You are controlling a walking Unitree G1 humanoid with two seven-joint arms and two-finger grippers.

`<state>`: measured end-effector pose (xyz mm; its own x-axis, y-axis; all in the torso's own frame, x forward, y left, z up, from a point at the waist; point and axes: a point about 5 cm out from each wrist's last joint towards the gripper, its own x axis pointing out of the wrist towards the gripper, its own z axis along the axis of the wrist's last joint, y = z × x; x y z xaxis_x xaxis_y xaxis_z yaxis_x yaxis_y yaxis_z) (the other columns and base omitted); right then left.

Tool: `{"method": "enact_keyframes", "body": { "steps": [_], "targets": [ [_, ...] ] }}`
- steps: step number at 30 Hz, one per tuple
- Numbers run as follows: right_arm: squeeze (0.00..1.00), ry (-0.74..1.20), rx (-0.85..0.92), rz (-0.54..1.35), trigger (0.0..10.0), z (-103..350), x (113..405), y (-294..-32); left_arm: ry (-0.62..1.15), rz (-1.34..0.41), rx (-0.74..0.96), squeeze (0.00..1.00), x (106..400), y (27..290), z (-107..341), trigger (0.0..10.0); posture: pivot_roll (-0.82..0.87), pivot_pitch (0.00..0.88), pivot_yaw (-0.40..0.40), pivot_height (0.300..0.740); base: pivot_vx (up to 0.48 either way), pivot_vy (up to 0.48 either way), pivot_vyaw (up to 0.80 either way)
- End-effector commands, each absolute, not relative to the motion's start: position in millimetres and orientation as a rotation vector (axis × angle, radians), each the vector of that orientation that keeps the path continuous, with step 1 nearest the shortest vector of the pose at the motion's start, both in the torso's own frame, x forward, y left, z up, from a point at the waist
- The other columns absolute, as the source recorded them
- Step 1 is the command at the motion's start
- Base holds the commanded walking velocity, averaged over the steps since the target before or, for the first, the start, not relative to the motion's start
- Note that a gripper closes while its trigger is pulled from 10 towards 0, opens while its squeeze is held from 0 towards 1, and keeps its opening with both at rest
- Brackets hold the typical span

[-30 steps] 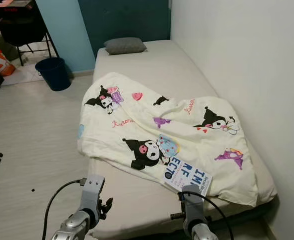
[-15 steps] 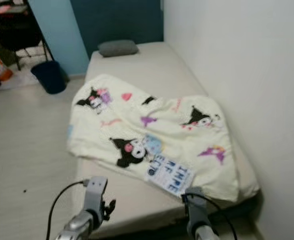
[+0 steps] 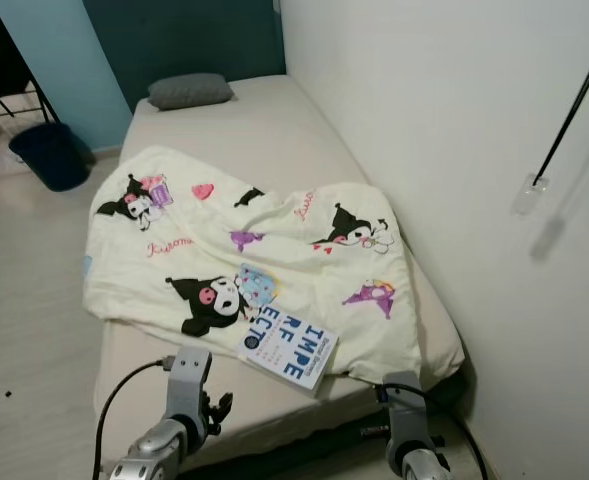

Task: Clean up the room

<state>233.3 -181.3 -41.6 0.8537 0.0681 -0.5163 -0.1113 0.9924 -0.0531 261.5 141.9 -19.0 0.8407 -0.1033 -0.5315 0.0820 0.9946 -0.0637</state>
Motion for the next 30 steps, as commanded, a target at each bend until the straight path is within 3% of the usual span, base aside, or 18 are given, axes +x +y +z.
{"method": "enact_keyframes", "body": {
  "steps": [1,8,30],
  "targets": [
    [0.00,0.561,-0.063,0.105,10.0,-46.2,227.9,-175.4,0.592,-0.080,-0.030,0.00,253.4,148.4,-25.7,10.0,0.02,0.150,0.019,0.729,0.000,0.000,0.00],
    [0.00,0.557,-0.086,0.137,10.0,-45.9,227.8,-173.5,0.577,-0.089,0.004,0.00,253.1,146.6,-25.2,10.0,0.02,0.149,0.020,0.729,0.000,0.000,0.13],
    [0.00,0.535,-0.100,0.144,10.0,-44.0,228.7,-172.8,0.572,-0.109,0.019,0.00,252.7,143.9,-24.6,10.0,0.02,0.138,0.027,0.729,0.000,0.000,0.80]
  ]
}}
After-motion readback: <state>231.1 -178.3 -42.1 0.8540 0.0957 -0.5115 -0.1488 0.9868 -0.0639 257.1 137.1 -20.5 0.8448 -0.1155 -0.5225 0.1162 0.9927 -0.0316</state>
